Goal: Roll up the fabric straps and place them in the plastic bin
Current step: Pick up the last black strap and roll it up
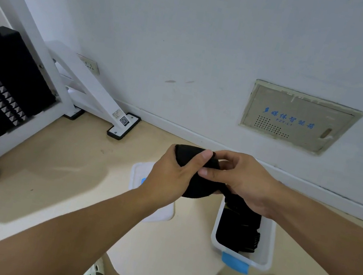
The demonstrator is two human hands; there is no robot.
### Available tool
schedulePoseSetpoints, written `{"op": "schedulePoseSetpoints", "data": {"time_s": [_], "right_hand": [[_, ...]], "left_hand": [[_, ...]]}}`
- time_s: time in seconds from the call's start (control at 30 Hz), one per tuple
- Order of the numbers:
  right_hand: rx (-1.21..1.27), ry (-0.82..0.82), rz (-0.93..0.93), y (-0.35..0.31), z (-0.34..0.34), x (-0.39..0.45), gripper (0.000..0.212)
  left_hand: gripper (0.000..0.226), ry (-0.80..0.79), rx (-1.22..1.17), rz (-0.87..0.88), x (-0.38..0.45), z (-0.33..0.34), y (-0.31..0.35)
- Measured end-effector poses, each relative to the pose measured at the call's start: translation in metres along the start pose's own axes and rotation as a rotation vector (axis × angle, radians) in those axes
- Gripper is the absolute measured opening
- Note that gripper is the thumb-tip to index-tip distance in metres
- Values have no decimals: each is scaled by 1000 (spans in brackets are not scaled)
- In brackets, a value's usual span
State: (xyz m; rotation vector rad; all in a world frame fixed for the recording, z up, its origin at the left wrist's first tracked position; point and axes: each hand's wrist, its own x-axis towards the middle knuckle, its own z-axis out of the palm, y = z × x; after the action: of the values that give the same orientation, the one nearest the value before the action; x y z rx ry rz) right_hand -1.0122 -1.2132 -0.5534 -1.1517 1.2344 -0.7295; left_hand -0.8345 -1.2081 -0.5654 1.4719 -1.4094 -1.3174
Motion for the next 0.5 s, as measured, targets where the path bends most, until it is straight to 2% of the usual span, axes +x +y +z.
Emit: {"op": "schedulePoseSetpoints", "data": {"time_s": [0.13, 0.27, 0.37, 0.5], "right_hand": [[22, 40, -22, 2, 4, 1, 37], [63, 114, -45, 5, 11, 2, 40], [79, 111, -51, 1, 13, 3, 39], [75, 49, -63, -3, 10, 4, 43]], "left_hand": [[46, 141, 76, 40, 3, 1, -1], [42, 230, 95, 77, 9, -8, 0], [45, 313, 73, 104, 13, -12, 1], [52, 289, 11, 63, 12, -12, 1]]}}
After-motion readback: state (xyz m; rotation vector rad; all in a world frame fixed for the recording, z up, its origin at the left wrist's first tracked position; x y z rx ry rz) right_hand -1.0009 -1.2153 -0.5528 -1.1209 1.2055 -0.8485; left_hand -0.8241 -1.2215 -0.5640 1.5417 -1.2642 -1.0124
